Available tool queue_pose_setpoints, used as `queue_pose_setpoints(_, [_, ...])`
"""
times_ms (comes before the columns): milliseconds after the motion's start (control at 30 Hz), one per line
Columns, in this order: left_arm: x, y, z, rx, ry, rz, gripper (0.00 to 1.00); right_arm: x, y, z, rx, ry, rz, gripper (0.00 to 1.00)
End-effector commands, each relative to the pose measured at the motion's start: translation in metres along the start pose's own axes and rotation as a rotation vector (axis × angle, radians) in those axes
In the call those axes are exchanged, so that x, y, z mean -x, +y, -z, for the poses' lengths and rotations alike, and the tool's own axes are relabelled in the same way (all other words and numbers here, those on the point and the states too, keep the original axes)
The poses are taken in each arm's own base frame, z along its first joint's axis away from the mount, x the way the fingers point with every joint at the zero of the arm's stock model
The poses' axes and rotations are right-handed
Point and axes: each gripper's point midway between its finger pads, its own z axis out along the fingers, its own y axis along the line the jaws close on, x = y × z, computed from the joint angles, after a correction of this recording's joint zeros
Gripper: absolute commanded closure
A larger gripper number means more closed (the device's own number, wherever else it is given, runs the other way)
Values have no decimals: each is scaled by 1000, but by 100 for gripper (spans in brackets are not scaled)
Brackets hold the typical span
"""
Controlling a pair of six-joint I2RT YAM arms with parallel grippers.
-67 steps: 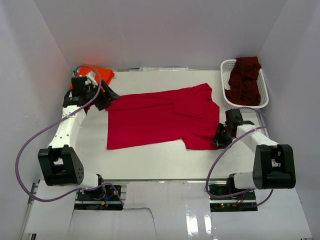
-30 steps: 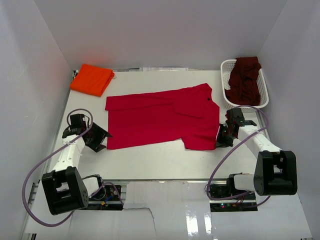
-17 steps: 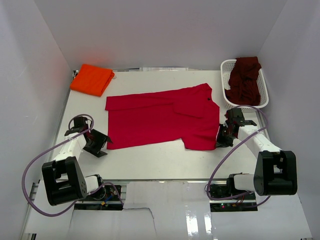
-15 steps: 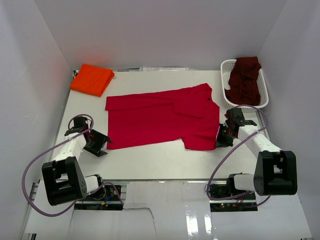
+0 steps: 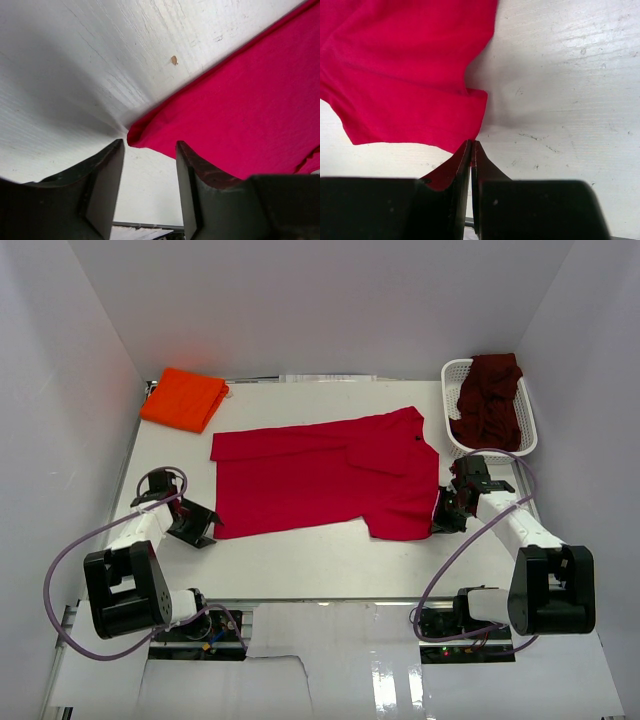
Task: Fold and stack the t-shirts
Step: Grap the side of the flattened tshirt closest away from the robot with both arms
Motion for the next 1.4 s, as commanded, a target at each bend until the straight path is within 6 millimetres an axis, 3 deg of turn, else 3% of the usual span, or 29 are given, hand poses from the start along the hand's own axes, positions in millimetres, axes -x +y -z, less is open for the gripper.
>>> queue_pose_setpoints(0, [11,-10,3,-26,-35,3,43,12,8,11,33,-41,20,92])
queue_pose_setpoints(200, [6,-5,-5,-12,-7,11,41,17,15,19,59,-61,22,92])
queue_pose_setpoints(433, [3,-1,-12,-22,-1,24,48,29,23,34,77,-92,32,92])
queue_pose_setpoints(567, [1,-1,-15,-31,7,23,71,33,26,38,82,-99,32,92])
queue_pose_setpoints(767, [-2,0,-19,-29,28,21,90,34,29,40,97,-100,35,92])
queue_pose_setpoints(800, [-3,0,-20,-30,32,21,100,35,30,42,97,-103,35,92])
queue_pose_setpoints(1367, [0,-16,-12,-79,39,18,100,69,51,65,144,-160,57,92])
